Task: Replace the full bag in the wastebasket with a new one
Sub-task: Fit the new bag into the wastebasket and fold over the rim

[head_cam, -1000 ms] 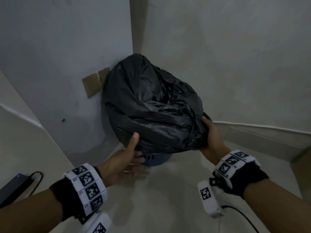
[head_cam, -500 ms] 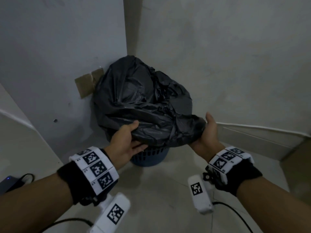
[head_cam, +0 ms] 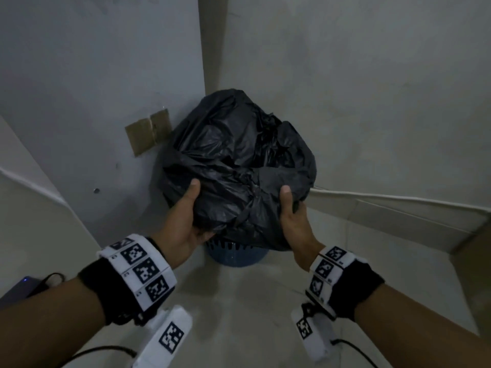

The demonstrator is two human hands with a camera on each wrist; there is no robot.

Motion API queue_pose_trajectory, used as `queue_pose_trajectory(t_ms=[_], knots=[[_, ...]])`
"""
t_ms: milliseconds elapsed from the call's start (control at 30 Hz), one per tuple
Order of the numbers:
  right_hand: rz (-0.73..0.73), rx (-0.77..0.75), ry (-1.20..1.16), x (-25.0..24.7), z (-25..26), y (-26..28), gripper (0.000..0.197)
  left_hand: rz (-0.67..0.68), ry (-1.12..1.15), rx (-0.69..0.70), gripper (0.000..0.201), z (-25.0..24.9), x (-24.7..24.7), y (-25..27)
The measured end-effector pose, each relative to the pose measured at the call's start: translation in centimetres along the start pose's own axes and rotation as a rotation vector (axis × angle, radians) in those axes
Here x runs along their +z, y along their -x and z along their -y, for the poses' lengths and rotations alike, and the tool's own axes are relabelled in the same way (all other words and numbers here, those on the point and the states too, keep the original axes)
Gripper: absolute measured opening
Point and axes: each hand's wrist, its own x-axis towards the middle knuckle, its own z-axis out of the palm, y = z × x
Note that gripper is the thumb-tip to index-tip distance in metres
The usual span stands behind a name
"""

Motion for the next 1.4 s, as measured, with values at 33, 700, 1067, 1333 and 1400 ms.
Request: queue_pose_trajectory(t_ms=[33,700,1067,1333,1400], knots=[[0.024,0.052,0.02,-0.3,-0.2,-0.1,0.083,0.004,-0.046,-0.037,0.048,0.7,0.4,0.5],[0.003,0.345,-0.155,-2.5,-0.1,-0.6,0.079,0.022,0.107,0.054,0.029,1.8,0.8,-0.1],[-0.06,0.429,-0.29,-3.7,0.6,-2.8,0.098,0.092,0.072,0.111,0.049,-1.6,-2.3,-2.4],[0.065,0.251,-0.47,-5.1,1.5,-3.7,0.056,-0.089,0.021,0.04,0.076,0.1,-2.9,-3.4],[0.052,0.226,-0.494,-5.6,1.5,-4.1,0.049,-0.144,0.074,-0.084,0.086,1.6,-3.0,-3.0]])
